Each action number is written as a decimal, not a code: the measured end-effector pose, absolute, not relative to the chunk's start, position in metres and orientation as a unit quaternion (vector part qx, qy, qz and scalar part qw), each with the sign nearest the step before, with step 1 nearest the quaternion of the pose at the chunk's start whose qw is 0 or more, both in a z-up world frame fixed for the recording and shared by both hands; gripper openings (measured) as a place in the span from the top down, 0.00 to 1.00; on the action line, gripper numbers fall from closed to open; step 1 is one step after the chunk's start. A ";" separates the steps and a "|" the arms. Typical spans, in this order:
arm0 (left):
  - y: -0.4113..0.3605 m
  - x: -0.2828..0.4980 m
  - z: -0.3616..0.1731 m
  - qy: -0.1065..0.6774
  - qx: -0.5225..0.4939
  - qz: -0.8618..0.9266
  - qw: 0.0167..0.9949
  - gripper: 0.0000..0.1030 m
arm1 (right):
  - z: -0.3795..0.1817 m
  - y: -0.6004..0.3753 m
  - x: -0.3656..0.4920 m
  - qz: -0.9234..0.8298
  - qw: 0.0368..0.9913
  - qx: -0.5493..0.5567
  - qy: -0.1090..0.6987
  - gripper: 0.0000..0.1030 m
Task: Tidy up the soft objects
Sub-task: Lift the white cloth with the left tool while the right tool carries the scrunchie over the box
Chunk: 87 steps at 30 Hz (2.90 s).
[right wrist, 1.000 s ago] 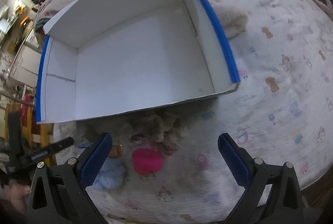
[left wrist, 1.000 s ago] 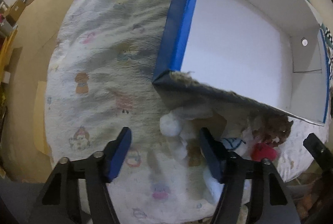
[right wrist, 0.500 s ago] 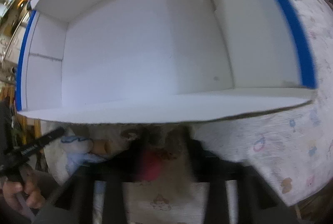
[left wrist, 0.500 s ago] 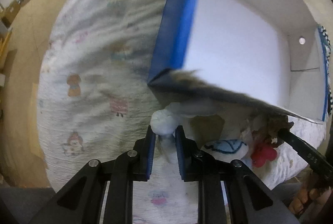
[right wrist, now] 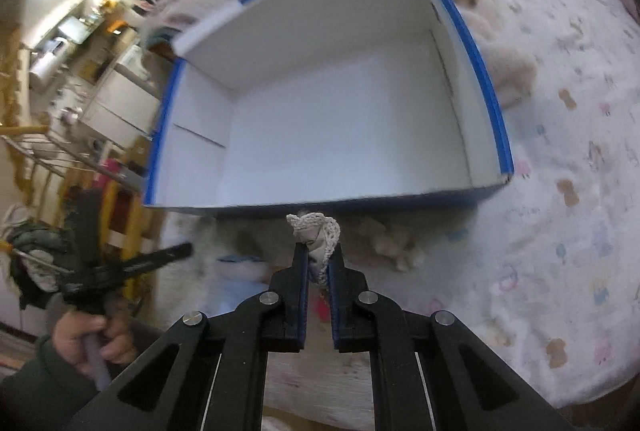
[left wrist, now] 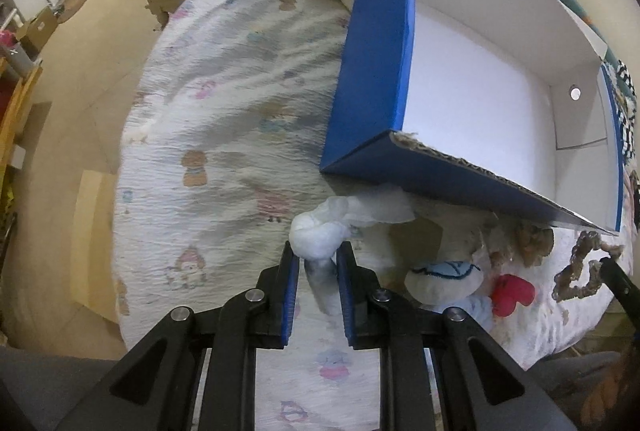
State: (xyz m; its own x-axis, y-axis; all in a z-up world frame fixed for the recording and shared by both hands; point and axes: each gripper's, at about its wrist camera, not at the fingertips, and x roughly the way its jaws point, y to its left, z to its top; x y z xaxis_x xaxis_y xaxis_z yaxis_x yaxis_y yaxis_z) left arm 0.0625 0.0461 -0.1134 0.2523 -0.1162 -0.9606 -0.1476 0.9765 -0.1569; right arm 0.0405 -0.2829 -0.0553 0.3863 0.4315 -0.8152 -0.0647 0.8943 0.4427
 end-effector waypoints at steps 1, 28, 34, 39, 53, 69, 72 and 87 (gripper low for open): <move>0.051 0.056 -0.111 0.610 -0.107 0.010 0.785 0.83 | -0.052 -0.284 0.039 0.156 0.817 0.172 0.528 0.90; 0.037 0.012 -0.025 0.482 -0.060 0.067 0.872 0.83 | -0.015 -0.241 0.016 0.224 0.854 0.127 0.452 0.90; 0.031 0.015 -0.006 0.465 -0.059 0.055 0.882 0.83 | 0.001 -0.244 0.016 0.229 0.864 0.146 0.424 0.90; 0.024 0.027 0.008 0.448 -0.048 0.048 0.891 0.83 | 0.011 -0.249 0.016 0.227 0.875 0.162 0.395 0.90; -0.004 0.078 0.026 0.425 -0.013 0.018 0.905 0.83 | 0.016 -0.256 0.044 0.198 0.894 0.159 0.370 0.90; -0.030 0.133 -0.001 0.431 0.006 0.014 0.902 0.83 | 0.005 -0.263 0.088 0.166 0.896 0.140 0.386 0.90; -0.031 0.137 -0.011 0.434 0.009 0.010 0.901 0.83 | 0.001 -0.262 0.099 0.163 0.896 0.134 0.391 0.90; -0.030 0.152 -0.043 0.439 0.008 0.000 0.898 0.83 | -0.036 -0.240 0.140 0.151 0.876 0.111 0.444 0.90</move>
